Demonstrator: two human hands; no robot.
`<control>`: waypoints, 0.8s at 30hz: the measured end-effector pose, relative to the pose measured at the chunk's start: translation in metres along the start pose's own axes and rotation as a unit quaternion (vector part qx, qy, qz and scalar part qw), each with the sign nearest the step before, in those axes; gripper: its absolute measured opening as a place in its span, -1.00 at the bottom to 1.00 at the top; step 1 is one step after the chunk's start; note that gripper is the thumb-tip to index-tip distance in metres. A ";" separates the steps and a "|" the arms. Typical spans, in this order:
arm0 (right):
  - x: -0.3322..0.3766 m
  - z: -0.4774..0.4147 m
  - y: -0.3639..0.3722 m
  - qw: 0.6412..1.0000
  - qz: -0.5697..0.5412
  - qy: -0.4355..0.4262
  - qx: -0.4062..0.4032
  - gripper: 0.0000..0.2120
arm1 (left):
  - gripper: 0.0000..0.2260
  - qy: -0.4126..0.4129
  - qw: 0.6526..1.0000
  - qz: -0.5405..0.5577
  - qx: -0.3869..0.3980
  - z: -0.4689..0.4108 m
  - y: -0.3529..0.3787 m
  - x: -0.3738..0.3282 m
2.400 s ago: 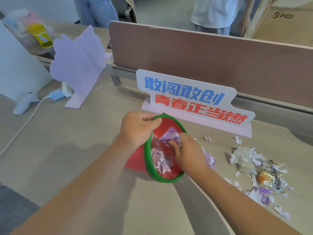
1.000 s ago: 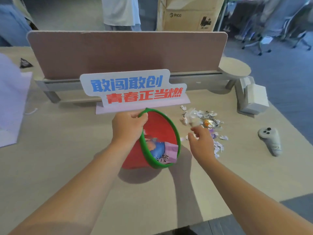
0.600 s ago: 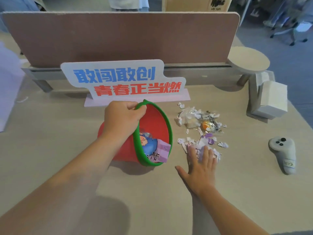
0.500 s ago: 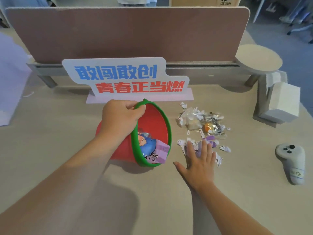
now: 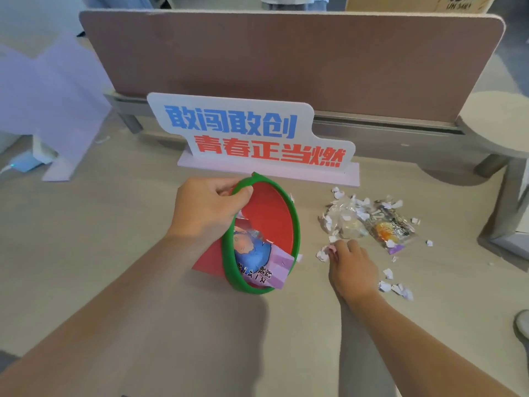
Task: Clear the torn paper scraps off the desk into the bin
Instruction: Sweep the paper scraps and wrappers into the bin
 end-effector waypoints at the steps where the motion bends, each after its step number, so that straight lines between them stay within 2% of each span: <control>1: -0.001 -0.005 0.000 1.000 0.005 0.014 0.024 -0.81 | -0.87 -0.002 1.000 0.003 0.000 0.000 -0.001 0.001; 3: 0.001 -0.013 -0.006 0.996 -0.011 0.059 0.059 -0.79 | -0.85 -0.007 1.000 0.011 -0.002 0.001 -0.004 0.003; 5: 0.015 -0.016 -0.024 0.991 -0.094 0.084 0.038 -0.81 | -0.88 -0.012 0.999 0.030 -0.004 0.002 -0.009 0.005; 8: 0.074 -0.013 -0.053 0.972 -0.234 0.015 -0.035 -0.84 | -0.92 -0.029 0.998 0.047 -0.011 -0.001 -0.015 0.010; 10: 0.128 -0.010 -0.058 0.960 -0.272 -0.057 -0.021 -0.84 | -0.91 -0.035 0.998 0.043 -0.009 -0.003 -0.018 0.011; 13: 0.189 -0.011 -0.037 0.967 -0.201 -0.139 0.076 -0.78 | -0.87 -0.032 0.999 0.028 -0.002 -0.003 -0.022 0.011; 15: 0.215 -0.009 -0.023 0.965 -0.147 -0.176 0.129 -0.64 | -0.88 -0.022 1.000 0.016 0.000 -0.004 -0.027 0.011; 18: 0.236 -0.006 -0.015 0.961 -0.101 -0.206 0.156 -0.31 | -0.89 -0.015 1.000 -0.005 0.002 -0.008 -0.035 0.015; 20: 0.239 -0.005 -0.018 0.954 -0.134 -0.216 0.158 -0.28 | -0.89 -0.007 0.999 -0.031 -0.004 -0.011 -0.042 0.020; 22: 0.230 -0.006 -0.034 0.940 -0.245 -0.210 0.112 -0.35 | -0.88 -0.007 0.999 -0.052 -0.014 -0.013 -0.050 0.026; 24: 0.192 -0.011 -0.052 0.934 -0.332 -0.131 -0.010 -0.48 | -0.88 -0.015 0.998 -0.064 -0.023 -0.014 -0.059 0.032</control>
Point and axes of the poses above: each hand's wrist, its own z-axis away from the middle knuckle, its own y-axis out of the palm, x = y × z, the point moved 6 cm from there along -z, towards the middle knuckle, and after that the axes turned 14 degrees about -z, right-handed, at the moved point
